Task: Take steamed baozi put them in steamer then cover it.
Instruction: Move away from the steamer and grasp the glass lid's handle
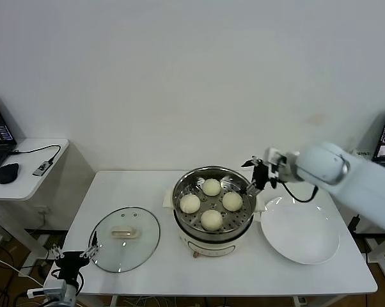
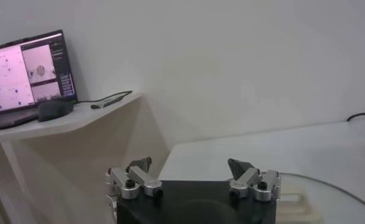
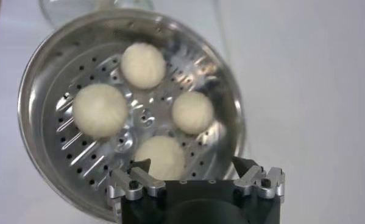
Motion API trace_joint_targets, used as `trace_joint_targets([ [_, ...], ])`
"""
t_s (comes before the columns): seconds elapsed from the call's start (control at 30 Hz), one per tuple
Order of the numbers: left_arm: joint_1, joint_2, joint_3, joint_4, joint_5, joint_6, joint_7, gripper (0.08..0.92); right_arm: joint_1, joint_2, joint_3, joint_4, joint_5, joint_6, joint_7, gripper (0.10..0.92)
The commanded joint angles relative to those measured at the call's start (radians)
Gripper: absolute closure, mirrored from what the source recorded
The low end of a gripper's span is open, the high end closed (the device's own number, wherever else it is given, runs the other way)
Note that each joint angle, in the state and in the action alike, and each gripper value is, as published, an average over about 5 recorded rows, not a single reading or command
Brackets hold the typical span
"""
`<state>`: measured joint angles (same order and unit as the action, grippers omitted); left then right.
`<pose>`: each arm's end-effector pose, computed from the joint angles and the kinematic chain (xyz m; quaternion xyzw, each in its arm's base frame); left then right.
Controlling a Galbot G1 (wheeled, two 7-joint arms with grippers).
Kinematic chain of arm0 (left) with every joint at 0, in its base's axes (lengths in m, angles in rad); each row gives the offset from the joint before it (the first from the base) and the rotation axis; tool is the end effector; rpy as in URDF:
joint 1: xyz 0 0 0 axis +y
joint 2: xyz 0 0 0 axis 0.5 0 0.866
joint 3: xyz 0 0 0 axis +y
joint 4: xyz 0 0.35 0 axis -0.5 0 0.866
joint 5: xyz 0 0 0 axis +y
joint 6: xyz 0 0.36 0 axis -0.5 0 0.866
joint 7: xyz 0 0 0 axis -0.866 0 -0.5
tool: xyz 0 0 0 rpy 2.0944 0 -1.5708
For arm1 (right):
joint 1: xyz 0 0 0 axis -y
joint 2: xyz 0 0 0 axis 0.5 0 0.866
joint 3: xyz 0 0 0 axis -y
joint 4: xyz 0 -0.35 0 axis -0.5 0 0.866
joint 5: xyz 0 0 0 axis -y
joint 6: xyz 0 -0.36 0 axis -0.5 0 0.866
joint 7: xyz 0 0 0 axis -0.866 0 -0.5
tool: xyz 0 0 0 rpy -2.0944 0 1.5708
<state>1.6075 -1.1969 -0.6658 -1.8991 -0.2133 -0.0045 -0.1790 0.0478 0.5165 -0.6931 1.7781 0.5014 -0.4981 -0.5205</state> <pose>0.1794 0.1304 -0.3488 0.0825 -0.9873 -0.1010 0.0906 0.4325 -0.0767 -0.0854 0.4220 -0.7832 0.4104 0.2002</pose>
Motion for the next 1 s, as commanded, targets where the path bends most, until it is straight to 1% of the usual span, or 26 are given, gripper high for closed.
trace_joint_targets([
  [0.03, 0.003, -0.001, 0.001, -0.007, 0.001, 0.003, -0.001, 0.177, -0.796, -0.069, 0.714, 0.123, -0.018, 0.373, 0.374, 0.203],
  [0.13, 0.005, -0.005, 0.003, -0.012, 0.001, 0.002, -0.002, 0.177, -0.985, 0.033, 0.917, 0.115, -0.101, 0.448, 0.400, 0.203],
  [0.33, 0.006, -0.023, 0.015, -0.022, 0.016, -0.009, -0.003, 0.177, -1.218, 0.352, 1.254, 0.103, -0.275, 0.579, 0.356, 0.203],
  [0.47, 0.004, -0.037, 0.032, -0.032, 0.058, -0.034, -0.004, 0.177, -1.306, 0.544, 1.441, 0.118, -0.321, 0.628, 0.303, 0.203],
  [0.6, 0.002, -0.047, 0.050, -0.034, 0.156, -0.069, -0.019, 0.177, -1.380, 0.676, 1.562, 0.132, -0.326, 0.650, 0.249, 0.203],
  [0.77, -0.012, -0.041, 0.066, -0.008, 0.396, -0.144, -0.056, 0.177, -1.464, 0.803, 1.713, 0.176, -0.306, 0.624, 0.188, 0.203],
  [0.87, -0.032, -0.022, 0.057, 0.036, 0.597, -0.163, -0.067, 0.177, -1.510, 0.841, 1.773, 0.194, -0.318, 0.614, 0.213, 0.203],
  [1.0, -0.045, 0.015, 0.016, 0.127, 0.934, -0.195, -0.076, 0.177, -1.559, 0.869, 1.832, 0.208, -0.334, 0.580, 0.283, 0.203],
])
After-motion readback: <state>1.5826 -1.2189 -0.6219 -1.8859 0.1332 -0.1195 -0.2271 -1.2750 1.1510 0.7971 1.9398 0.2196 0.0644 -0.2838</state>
